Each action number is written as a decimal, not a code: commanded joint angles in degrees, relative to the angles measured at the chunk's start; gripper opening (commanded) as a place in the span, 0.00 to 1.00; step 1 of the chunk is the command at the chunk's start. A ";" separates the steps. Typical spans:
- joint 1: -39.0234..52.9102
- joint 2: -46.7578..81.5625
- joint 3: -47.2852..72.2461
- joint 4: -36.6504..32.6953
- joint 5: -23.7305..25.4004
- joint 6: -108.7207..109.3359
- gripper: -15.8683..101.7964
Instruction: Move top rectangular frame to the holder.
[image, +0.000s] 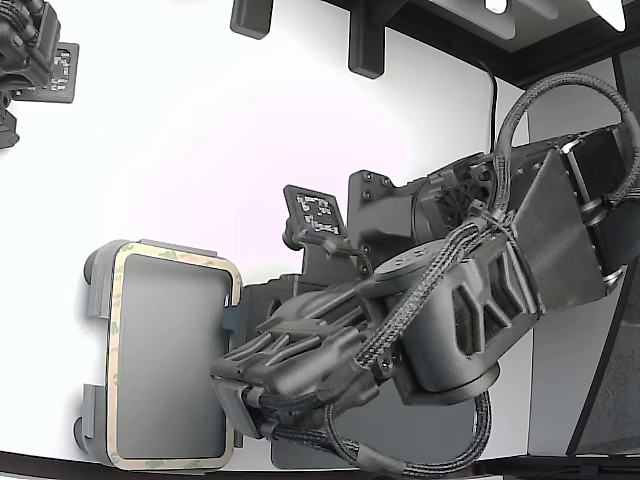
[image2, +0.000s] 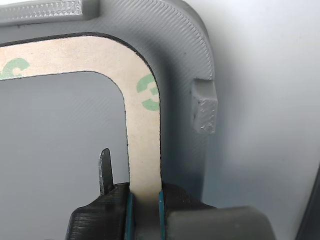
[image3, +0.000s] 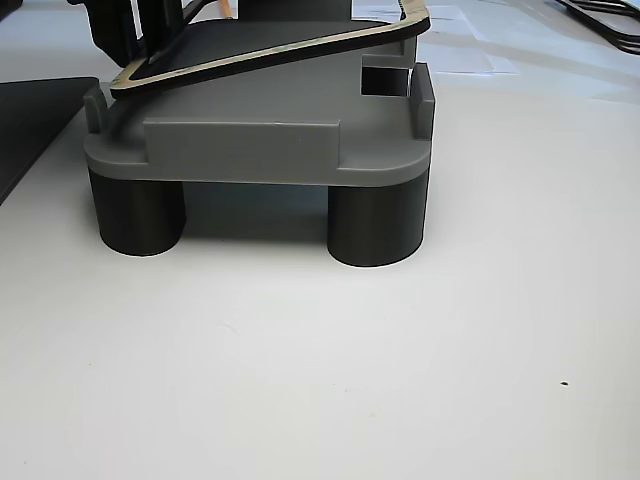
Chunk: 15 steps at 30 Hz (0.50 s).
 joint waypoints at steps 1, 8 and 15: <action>-0.79 1.85 -0.88 0.62 -0.18 -0.18 0.04; -0.79 1.14 -1.05 0.53 -0.26 -0.18 0.04; -0.97 0.44 -1.23 0.53 -0.35 -0.09 0.04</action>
